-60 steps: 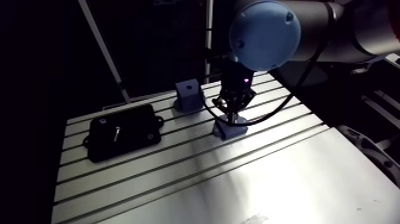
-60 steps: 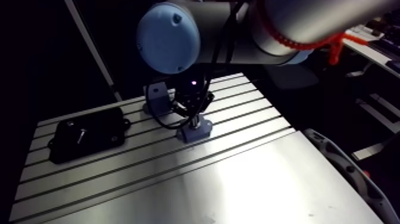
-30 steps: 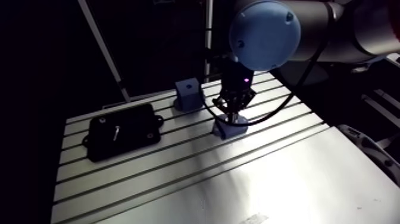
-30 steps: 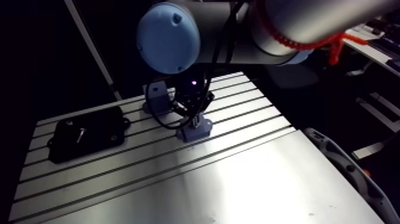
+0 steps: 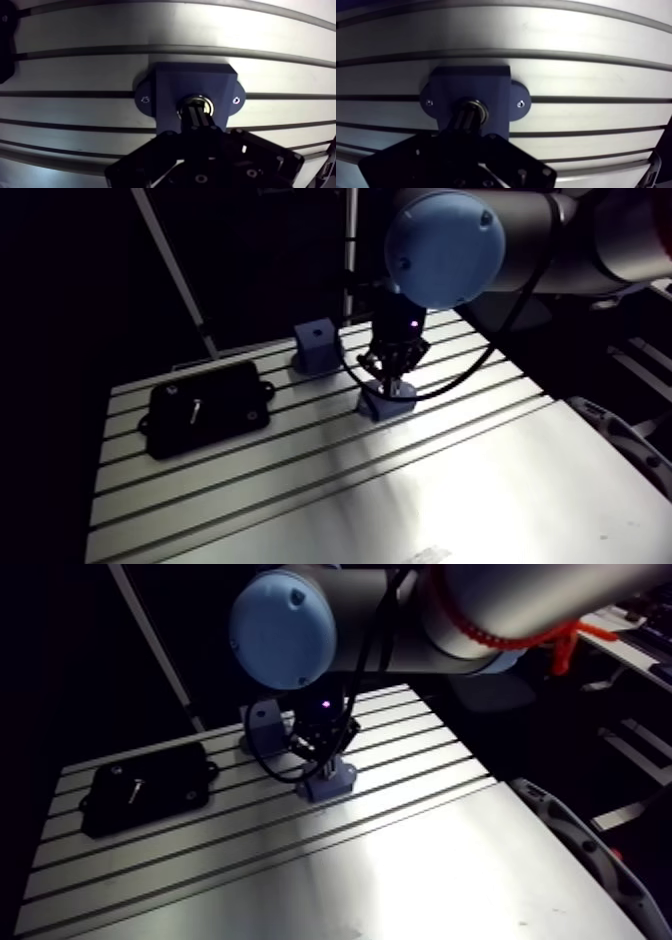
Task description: Pick up the bearing and press it into the housing until flush.
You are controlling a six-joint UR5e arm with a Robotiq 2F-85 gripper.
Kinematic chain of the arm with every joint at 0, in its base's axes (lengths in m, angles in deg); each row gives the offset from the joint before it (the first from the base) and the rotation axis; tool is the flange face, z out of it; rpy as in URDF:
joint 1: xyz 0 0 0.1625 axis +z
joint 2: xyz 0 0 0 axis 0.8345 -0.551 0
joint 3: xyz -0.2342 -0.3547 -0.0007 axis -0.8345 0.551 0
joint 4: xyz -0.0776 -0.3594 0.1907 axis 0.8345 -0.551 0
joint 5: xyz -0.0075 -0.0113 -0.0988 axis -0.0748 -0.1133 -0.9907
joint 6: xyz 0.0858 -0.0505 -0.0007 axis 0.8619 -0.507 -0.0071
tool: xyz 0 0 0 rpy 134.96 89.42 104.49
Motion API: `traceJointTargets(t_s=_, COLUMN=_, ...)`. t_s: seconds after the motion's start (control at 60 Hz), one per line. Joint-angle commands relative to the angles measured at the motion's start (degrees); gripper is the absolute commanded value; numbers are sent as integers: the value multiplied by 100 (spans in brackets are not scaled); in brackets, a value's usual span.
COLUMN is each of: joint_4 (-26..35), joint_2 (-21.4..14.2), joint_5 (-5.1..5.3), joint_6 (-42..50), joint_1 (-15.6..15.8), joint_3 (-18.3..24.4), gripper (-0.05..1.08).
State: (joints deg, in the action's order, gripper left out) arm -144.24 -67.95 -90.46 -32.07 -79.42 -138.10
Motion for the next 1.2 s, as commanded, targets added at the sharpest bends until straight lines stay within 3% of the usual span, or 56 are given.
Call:
traceJointTargets(t_s=0.017, joint_4=-5, joint_2=13, joint_5=-1, joint_6=0, joint_1=0, joint_3=-3, gripper=108)
traceJointTargets(t_s=1.2, joint_4=-23, joint_2=67, joint_5=-1, joint_6=-27, joint_1=0, joint_3=-12, gripper=108)
